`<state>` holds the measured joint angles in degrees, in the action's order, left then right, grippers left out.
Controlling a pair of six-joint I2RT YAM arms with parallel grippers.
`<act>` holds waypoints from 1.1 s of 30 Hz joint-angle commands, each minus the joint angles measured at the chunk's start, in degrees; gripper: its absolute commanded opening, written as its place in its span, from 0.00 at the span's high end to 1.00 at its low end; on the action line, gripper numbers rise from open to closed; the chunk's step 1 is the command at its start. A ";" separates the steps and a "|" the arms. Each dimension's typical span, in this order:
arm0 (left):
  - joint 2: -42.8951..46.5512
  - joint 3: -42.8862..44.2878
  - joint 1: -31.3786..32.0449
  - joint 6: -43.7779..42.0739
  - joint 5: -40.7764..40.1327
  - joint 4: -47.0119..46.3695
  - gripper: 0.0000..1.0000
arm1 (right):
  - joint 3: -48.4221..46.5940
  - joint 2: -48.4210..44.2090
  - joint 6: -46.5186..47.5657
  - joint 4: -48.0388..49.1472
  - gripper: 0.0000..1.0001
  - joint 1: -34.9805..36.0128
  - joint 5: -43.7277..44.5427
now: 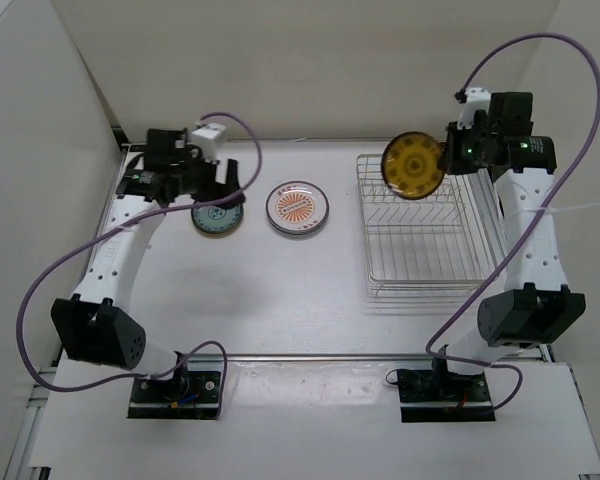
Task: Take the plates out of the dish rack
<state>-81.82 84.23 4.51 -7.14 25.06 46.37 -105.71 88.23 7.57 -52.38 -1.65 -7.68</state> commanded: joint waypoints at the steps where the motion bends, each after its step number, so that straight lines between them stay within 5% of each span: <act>1: -1.84 3.39 10.14 -1.56 1.76 -2.76 0.00 | 0.68 3.00 0.95 -4.32 1.00 0.76 -22.09; 8: -7.72 6.19 26.85 3.96 -2.65 -14.46 0.00 | 3.58 3.00 2.79 -3.78 1.00 1.30 -28.35; 26: -32.69 36.18 29.32 15.93 5.18 -11.13 0.08 | 4.64 3.53 4.99 -6.06 1.00 5.78 -28.44; 29: -32.70 36.18 29.32 15.93 5.18 -11.13 0.21 | 4.64 3.53 4.99 -6.07 1.00 5.78 -28.44; 30: -32.70 36.18 29.32 15.93 5.18 -11.13 0.42 | 4.64 3.53 4.99 -6.07 1.00 5.78 -28.44; 33: -32.17 35.58 29.32 16.45 5.18 -11.13 0.67 | 4.64 4.06 4.99 -6.07 1.00 5.78 -28.44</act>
<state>-115.90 118.21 33.74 9.04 29.89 34.76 -101.32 92.62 12.10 -58.13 4.16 -34.39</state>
